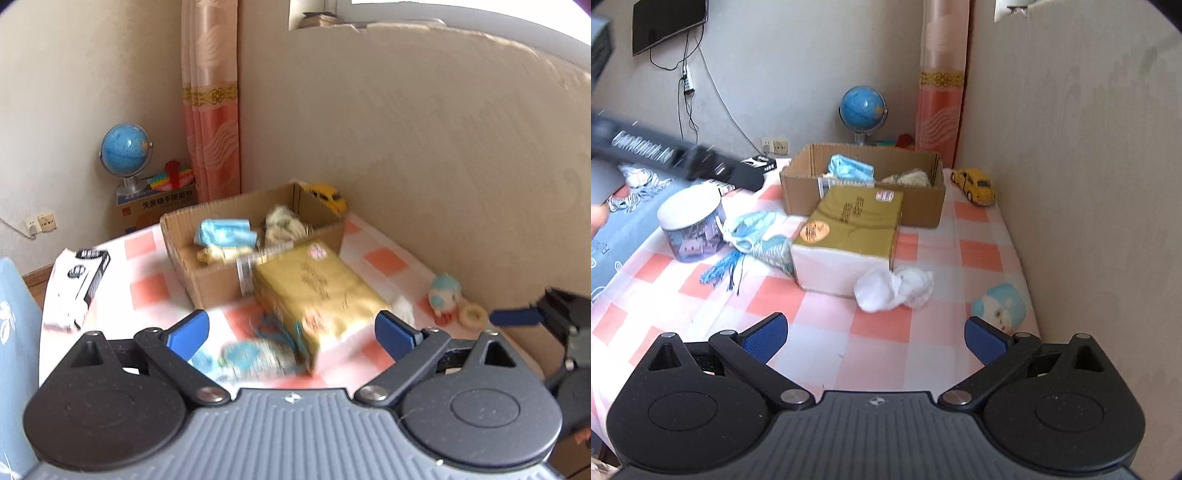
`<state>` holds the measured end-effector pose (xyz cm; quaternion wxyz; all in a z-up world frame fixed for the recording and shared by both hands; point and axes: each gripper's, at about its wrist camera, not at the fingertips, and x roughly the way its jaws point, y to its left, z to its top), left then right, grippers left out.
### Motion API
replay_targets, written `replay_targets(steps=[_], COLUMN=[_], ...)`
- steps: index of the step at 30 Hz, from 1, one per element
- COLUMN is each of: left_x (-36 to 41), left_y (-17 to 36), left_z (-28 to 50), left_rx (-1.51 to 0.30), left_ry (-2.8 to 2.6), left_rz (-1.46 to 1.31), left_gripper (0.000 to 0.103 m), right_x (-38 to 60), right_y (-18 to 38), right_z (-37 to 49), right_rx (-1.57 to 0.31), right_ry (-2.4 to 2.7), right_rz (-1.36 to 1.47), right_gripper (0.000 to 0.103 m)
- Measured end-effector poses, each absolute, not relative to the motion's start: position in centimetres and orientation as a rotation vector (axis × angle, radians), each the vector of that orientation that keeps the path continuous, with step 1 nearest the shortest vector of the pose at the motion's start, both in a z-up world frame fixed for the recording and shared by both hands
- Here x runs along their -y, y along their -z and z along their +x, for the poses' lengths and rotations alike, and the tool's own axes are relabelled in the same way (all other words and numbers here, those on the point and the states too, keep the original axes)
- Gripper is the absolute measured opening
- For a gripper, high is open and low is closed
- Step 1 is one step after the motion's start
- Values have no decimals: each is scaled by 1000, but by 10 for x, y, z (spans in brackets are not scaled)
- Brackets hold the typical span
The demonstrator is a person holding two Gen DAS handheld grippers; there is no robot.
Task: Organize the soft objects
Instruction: 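Move the left gripper toward the orange earplug while the right gripper approaches the cream hair ring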
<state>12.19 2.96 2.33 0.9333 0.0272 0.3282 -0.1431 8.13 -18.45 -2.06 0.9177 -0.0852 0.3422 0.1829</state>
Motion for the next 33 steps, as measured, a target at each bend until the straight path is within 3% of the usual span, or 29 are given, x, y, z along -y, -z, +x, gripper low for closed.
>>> replay_targets(steps=[13, 33], left_x=[-17, -5], left_y=[41, 62], left_z=[70, 69], left_rx=[-745, -744], left_ry=[289, 275], left_rz=[98, 127], left_gripper=[97, 97], right_x=[209, 235], right_y=[55, 90], right_z=[75, 135], right_rx=[-730, -714], right_ry=[-266, -107], right_rz=[-205, -194], right_gripper=[103, 103])
